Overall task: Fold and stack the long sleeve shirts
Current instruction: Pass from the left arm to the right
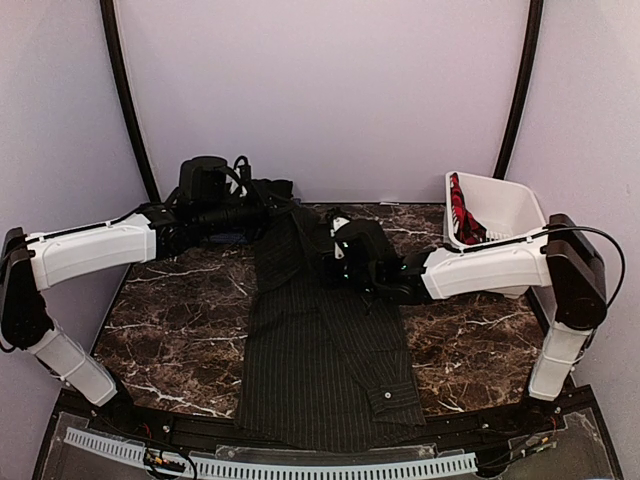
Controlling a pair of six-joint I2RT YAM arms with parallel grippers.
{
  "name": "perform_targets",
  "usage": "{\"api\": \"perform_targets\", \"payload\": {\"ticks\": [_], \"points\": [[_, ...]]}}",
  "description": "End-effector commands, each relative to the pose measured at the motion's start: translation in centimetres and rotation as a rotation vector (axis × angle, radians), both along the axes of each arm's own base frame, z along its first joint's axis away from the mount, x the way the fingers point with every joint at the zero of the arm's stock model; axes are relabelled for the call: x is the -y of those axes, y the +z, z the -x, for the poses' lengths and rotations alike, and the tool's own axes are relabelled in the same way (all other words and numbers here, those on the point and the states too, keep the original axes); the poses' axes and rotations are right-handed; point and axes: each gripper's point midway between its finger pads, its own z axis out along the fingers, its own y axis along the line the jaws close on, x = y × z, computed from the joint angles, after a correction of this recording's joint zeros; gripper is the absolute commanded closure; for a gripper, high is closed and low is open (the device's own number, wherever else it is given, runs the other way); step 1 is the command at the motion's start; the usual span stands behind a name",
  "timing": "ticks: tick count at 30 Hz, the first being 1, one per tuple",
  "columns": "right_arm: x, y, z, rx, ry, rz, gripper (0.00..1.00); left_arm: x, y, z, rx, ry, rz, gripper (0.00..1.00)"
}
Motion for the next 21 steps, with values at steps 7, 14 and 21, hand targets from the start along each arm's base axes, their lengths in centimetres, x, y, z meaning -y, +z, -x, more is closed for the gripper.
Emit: {"api": "perform_targets", "payload": {"ticks": [7,14,21], "points": [[-0.6,2.0,-0.2,0.047,0.052,-0.042,1.00,0.1,1.2,-0.5,0.042,-0.009,-0.047,1.00],[1.4,7.3,0.8,0.016,0.151,-0.046,1.00,1.7,-2.8,-1.5,0.029,-0.125,-0.211,1.00],[4.5,8.7,1.8,-0.105,0.314,-0.036,1.00,4.5,-7.3,-2.3,-0.018,-0.285,-0.289,0.99]]}}
